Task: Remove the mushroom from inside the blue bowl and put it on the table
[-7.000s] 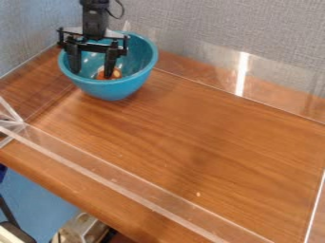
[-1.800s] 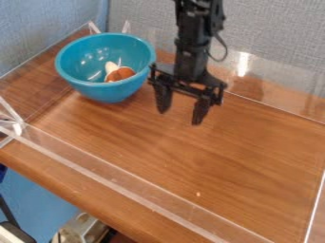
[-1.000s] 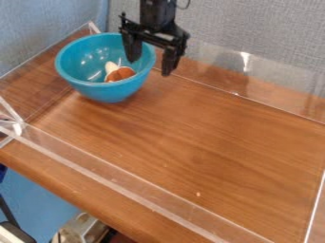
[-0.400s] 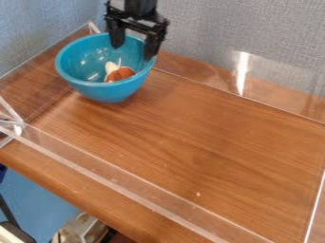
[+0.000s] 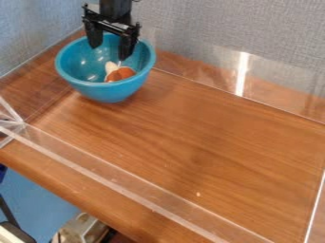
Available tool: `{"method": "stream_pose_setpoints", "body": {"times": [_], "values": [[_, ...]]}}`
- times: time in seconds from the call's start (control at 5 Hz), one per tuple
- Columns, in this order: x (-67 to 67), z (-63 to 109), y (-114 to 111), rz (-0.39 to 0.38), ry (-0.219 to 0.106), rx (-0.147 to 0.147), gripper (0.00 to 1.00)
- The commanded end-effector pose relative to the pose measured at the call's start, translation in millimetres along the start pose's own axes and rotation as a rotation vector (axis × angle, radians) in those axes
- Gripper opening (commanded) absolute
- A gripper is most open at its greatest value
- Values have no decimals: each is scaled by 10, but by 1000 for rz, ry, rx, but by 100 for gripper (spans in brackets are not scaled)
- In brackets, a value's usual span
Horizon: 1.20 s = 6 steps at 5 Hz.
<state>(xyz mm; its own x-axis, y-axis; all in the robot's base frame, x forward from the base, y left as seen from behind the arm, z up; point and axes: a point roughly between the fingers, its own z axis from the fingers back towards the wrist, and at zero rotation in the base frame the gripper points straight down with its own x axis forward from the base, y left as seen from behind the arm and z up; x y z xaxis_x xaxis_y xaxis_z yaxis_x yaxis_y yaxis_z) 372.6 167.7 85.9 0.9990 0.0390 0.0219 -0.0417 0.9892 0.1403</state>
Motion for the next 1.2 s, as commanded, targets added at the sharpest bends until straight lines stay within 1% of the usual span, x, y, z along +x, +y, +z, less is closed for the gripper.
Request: {"method": "stream_pose_setpoints", "body": {"times": [0.0, 0.2, 0.4, 0.6, 1.0], "values": [[34, 150, 174, -70, -70, 32, 100], [1, 103, 215, -145, -78, 34, 100], [-40, 45, 270, -114, -69, 40, 100], [-99, 61, 312, -82, -69, 47, 100], [-253, 13, 16, -139, -91, 63, 100]]}}
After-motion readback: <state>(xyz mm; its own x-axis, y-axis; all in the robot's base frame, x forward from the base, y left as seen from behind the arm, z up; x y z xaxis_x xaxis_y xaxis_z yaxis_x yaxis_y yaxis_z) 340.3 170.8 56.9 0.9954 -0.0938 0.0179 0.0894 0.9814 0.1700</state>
